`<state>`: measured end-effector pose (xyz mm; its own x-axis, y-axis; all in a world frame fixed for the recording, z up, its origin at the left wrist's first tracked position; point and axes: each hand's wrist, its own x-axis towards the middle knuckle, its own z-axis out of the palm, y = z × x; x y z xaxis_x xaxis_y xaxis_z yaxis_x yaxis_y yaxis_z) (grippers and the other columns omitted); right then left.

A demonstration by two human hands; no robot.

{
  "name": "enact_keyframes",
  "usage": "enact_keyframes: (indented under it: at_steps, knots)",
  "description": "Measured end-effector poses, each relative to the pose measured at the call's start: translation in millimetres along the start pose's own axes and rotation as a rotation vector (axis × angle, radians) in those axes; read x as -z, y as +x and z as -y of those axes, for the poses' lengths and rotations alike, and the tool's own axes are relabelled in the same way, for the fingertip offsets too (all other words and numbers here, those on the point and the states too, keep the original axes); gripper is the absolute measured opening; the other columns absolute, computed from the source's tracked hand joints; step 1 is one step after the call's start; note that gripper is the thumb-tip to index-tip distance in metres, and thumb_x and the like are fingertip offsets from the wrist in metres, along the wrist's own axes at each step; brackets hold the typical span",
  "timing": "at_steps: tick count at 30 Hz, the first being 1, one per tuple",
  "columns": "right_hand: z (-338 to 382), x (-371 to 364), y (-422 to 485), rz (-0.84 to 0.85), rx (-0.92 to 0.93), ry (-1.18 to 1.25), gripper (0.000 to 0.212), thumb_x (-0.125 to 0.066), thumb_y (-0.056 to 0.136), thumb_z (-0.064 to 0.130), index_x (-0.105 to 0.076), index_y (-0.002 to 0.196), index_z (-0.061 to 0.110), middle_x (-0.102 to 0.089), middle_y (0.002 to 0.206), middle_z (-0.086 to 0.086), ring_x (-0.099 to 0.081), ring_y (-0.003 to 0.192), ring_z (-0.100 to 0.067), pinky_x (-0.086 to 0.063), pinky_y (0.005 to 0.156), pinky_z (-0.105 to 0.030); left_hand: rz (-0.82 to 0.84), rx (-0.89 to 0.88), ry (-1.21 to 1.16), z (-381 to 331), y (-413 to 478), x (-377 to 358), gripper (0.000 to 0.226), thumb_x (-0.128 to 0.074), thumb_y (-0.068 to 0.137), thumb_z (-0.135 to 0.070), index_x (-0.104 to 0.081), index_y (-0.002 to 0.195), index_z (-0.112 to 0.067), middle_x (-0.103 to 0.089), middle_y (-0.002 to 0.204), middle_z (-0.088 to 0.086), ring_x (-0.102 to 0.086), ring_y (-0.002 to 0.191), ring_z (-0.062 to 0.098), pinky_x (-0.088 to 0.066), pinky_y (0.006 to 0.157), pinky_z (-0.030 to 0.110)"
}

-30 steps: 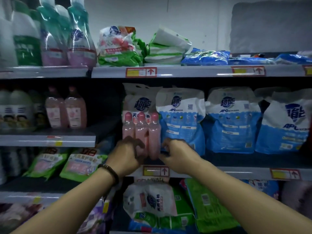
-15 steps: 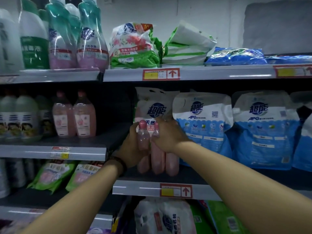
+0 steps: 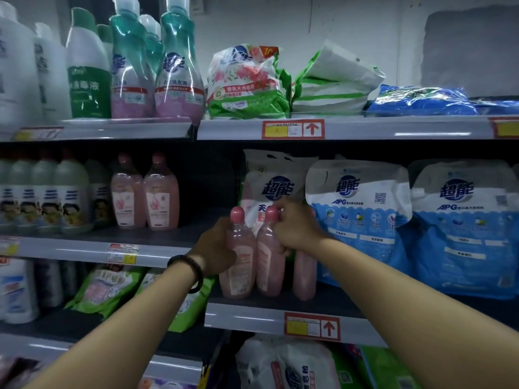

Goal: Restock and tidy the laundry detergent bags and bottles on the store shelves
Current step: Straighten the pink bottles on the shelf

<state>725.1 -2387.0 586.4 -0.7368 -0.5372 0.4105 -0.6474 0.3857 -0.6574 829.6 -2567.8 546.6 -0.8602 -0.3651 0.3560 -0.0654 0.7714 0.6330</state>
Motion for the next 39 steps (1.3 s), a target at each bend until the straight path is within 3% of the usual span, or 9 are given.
enact_keyframes:
  at_steps: [3, 8, 13, 17, 23, 26, 30, 33, 39]
  knots:
    - [-4.5, -14.4, -2.4, 0.006, 0.018, -0.052, 0.062, -0.071, 0.091, 0.021, -0.042, 0.145, 0.034, -0.071, 0.097, -0.012, -0.074, 0.061, -0.032, -0.062, 0.045, -0.043, -0.031, -0.006, -0.03, 0.4, -1.7, -5.4, 0.063, -0.084, 0.083, -0.022, -0.048, 0.135, -0.021, -0.066, 0.123, -0.004, -0.064, 0.111, 0.018, -0.046, 0.089, 0.028]
    - [-17.1, -35.1, -5.4, 0.016, 0.024, -0.184, 0.126, -0.082, 0.086, 0.017, 0.014, 0.162, 0.042, -0.068, 0.111, -0.005, -0.071, 0.084, -0.021, -0.062, 0.067, -0.039, -0.124, -0.017, -0.086, 2.4, -6.0, -18.6, 0.061, -0.081, 0.085, -0.017, -0.046, 0.136, -0.024, -0.07, 0.122, -0.001, -0.066, 0.109, 0.02, -0.047, 0.086, 0.029]
    - [-28.7, -66.8, -21.4, -0.171, -0.015, -0.195, 0.076, -0.073, 0.095, 0.022, -0.026, 0.155, 0.013, -0.069, 0.119, -0.007, -0.07, 0.108, -0.026, -0.063, 0.084, -0.037, -0.237, -0.084, -0.096, -3.7, -23.6, -37.9, 0.068, -0.086, 0.08, -0.027, -0.037, 0.127, -0.027, -0.072, 0.115, -0.002, -0.072, 0.102, 0.021, -0.06, 0.085, 0.041]
    - [-16.2, -63.0, -34.6, -0.261, 0.056, -0.093, 0.045, -0.067, 0.098, 0.029, -0.044, 0.137, 0.021, -0.066, 0.108, 0.004, -0.068, 0.099, -0.018, -0.061, 0.08, -0.033, -0.265, -0.118, -0.076, -12.4, -36.3, -23.2, 0.063, -0.078, 0.086, -0.021, -0.033, 0.125, -0.037, -0.069, 0.119, -0.001, -0.07, 0.105, 0.02, -0.06, 0.087, 0.042]
    - [18.3, -45.5, -49.4, -0.389, 0.157, 0.023, 0.037, -0.068, 0.098, 0.032, -0.042, 0.124, 0.031, -0.06, 0.095, 0.015, -0.064, 0.084, -0.009, -0.055, 0.066, -0.027, -0.358, -0.333, -0.111, -27.0, -65.2, 32.4, 0.078, -0.079, 0.082, -0.009, -0.035, 0.137, -0.042, -0.065, 0.112, -0.012, -0.067, 0.099, -0.001, -0.053, 0.08, 0.011]
    - [31.6, -39.8, -41.7, -0.343, 0.118, 0.195, 0.044, -0.074, 0.094, 0.022, -0.047, 0.124, 0.036, -0.067, 0.109, 0.009, -0.068, 0.096, -0.017, -0.062, 0.082, -0.045, -0.455, -0.418, -0.098, -32.1, -70.5, 60.3, 0.074, -0.077, 0.083, 0.004, -0.045, 0.141, -0.028, -0.061, 0.112, -0.01, -0.06, 0.1, -0.014, -0.046, 0.078, 0.003]
    - [62.5, -42.9, -43.2, -0.272, 0.25, 0.157, 0.056, -0.077, 0.092, 0.008, -0.048, 0.135, 0.028, -0.066, 0.116, 0.004, -0.065, 0.105, -0.015, -0.057, 0.087, -0.036, -0.61, -0.417, -0.064, -6.3, -67.9, 102.3, 0.078, -0.082, 0.077, 0.001, -0.05, 0.138, -0.036, -0.06, 0.123, -0.005, -0.06, 0.109, 0.008, -0.051, 0.093, 0.024]
    - [80.7, -56.5, -34.6, -0.215, 0.247, 0.2, 0.063, -0.08, 0.087, 0.003, -0.051, 0.134, 0.033, -0.065, 0.126, 0.002, -0.063, 0.117, -0.018, -0.056, 0.101, -0.042, -0.658, -0.314, -0.075, 23.6, -60.7, 126.5, 0.08, -0.084, 0.074, 0.0, -0.051, 0.132, -0.044, -0.067, 0.117, -0.008, -0.066, 0.101, 0.012, -0.053, 0.088, 0.025]
    - [102.9, -94.8, -8.0, -0.245, 0.237, 0.174, 0.06, -0.081, 0.09, 0.022, -0.046, 0.134, 0.042, -0.065, 0.129, 0.003, -0.064, 0.115, -0.022, -0.057, 0.095, -0.044, -0.566, -0.182, -0.206, 81.7, -33.1, 176.9, 0.077, -0.095, 0.071, -0.022, -0.054, 0.133, -0.043, -0.074, 0.117, -0.005, -0.073, 0.106, 0.018, -0.06, 0.098, 0.048]
